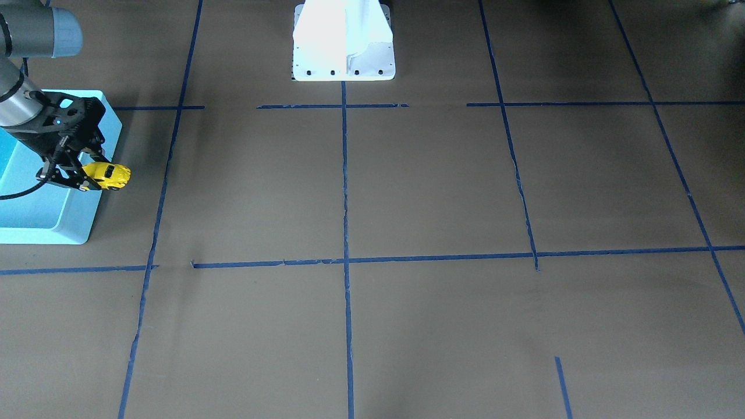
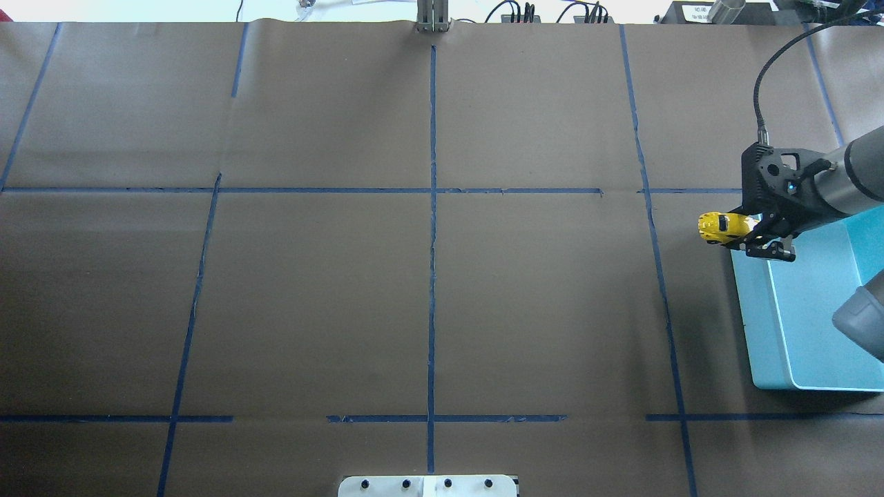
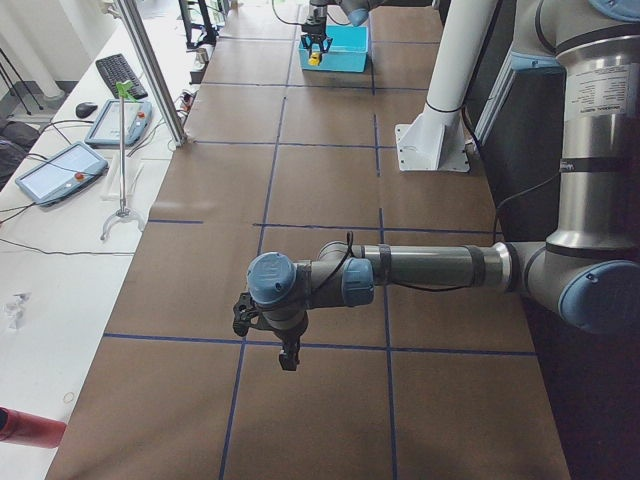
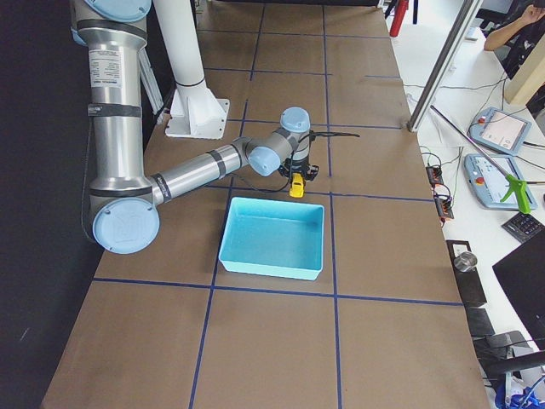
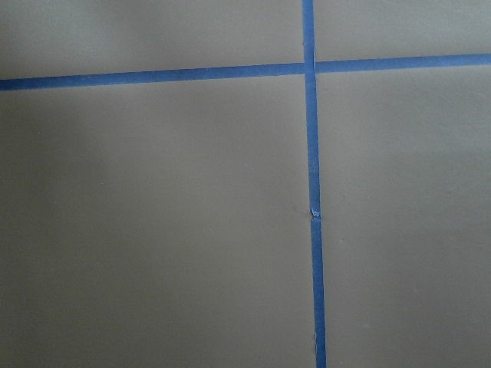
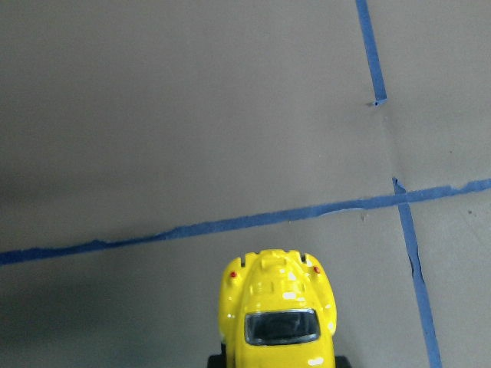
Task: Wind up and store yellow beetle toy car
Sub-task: 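Lift the car with the right gripper and carry it over the bin, then lower the car into the blue bin and open the right gripper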
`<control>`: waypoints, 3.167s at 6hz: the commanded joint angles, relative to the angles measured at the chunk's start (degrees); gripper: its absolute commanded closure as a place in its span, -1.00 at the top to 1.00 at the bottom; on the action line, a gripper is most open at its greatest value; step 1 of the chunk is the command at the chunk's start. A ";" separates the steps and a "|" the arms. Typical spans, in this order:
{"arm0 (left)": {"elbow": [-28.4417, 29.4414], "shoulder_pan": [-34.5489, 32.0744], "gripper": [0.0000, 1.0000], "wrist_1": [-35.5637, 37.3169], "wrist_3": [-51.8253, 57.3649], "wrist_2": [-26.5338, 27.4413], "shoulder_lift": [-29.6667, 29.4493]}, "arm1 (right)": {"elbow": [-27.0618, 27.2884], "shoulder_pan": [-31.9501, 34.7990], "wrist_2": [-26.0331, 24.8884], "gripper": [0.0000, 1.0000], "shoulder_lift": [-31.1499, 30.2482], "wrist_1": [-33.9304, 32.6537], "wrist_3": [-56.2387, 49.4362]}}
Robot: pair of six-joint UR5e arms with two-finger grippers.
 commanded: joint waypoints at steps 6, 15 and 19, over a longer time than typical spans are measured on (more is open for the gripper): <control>0.55 0.00 1.00 0.00 0.06 0.00 -0.35 | -10.05 3.74 -0.09 -0.98 -13.46 12.99 -18.65; 0.73 0.00 1.00 0.00 -0.02 0.00 -0.53 | -14.83 -1.54 -0.79 0.99 -9.59 12.92 -15.92; 0.74 0.00 1.00 0.00 -0.02 -0.09 -0.62 | -2.05 5.19 4.72 1.00 -10.11 -1.47 -15.66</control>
